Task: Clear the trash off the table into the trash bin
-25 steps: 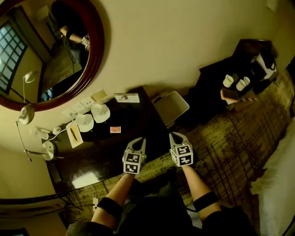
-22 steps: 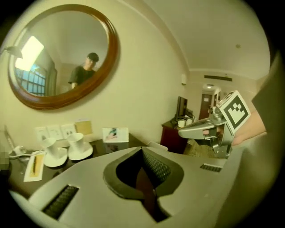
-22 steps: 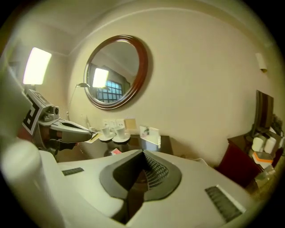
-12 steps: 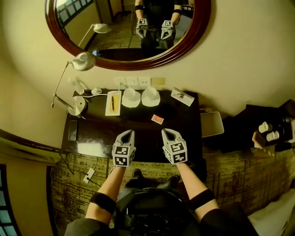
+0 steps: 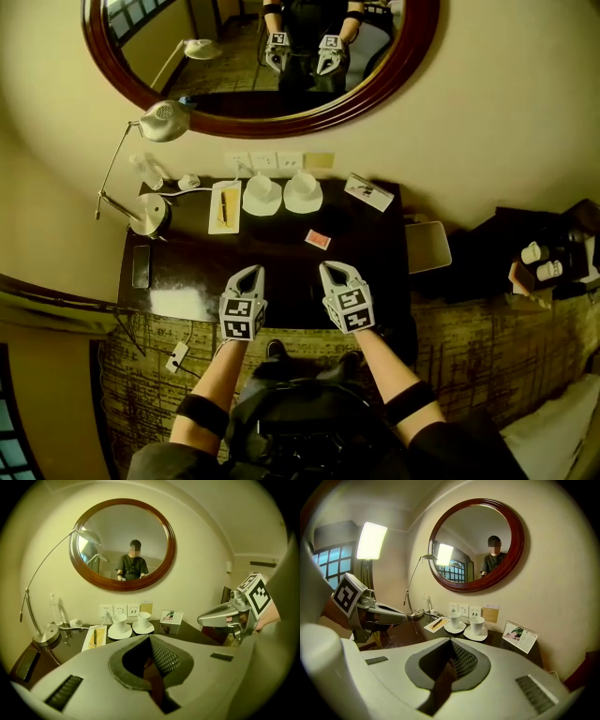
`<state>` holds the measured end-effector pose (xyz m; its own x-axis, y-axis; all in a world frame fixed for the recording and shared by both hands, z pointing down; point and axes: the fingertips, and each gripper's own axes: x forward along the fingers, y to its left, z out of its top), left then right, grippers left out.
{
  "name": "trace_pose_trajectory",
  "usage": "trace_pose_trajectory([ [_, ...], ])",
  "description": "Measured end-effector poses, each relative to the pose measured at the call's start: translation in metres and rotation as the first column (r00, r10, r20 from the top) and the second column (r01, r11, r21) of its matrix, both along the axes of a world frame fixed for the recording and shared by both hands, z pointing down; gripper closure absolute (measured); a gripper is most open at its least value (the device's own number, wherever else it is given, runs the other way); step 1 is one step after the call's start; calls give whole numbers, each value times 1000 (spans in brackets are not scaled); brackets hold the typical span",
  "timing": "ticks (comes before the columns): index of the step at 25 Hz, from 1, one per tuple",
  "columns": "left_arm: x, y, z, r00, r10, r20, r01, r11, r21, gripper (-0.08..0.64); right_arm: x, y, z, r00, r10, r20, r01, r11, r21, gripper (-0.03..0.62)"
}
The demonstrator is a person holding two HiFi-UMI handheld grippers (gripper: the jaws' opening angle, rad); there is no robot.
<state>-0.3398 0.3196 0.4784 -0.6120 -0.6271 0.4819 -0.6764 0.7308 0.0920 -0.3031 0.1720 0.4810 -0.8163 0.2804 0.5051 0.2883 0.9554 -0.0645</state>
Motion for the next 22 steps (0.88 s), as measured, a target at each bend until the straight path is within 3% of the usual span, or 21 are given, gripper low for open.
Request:
trace_pose_trajectory([
  [5, -1, -12, 2, 999, 38, 3, -38, 999, -8, 557, -10, -6, 9, 999, -29, -21, 30, 998, 54, 581],
  [10, -5, -17, 11, 999, 33, -12, -33, 999, 4, 557, -29, -12, 42, 992, -97, -83, 110, 980, 165, 560],
  [16, -8, -16, 22, 999, 11, -35, -10, 1000, 26, 557, -58, -15, 84, 963, -192, -191, 231, 950, 211, 399],
  [22, -16, -25, 31, 999, 49, 12, -49, 999, -12, 557, -92, -30, 133, 931, -227, -285, 301, 920, 250, 333],
])
